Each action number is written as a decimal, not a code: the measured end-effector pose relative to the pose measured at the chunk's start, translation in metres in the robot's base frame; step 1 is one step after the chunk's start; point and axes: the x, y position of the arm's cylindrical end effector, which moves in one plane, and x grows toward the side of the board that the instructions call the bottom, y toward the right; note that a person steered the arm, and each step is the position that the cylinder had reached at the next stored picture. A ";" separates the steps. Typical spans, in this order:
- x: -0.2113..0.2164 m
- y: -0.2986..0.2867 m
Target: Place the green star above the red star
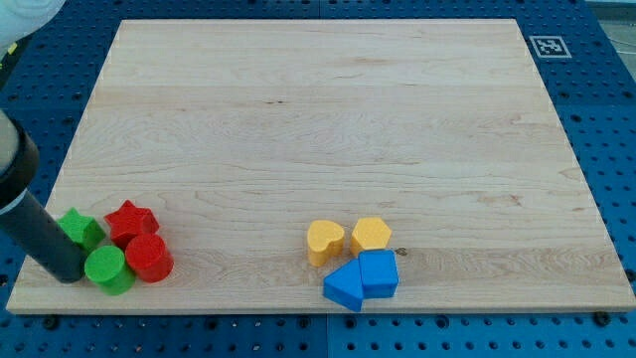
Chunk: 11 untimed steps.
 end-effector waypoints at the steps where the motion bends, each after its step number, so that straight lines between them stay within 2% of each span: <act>1: -0.001 0.005; 3: 0.007 -0.004; 5: -0.033 -0.006; 7: -0.037 -0.007; 8: -0.041 -0.028; 11: -0.119 0.035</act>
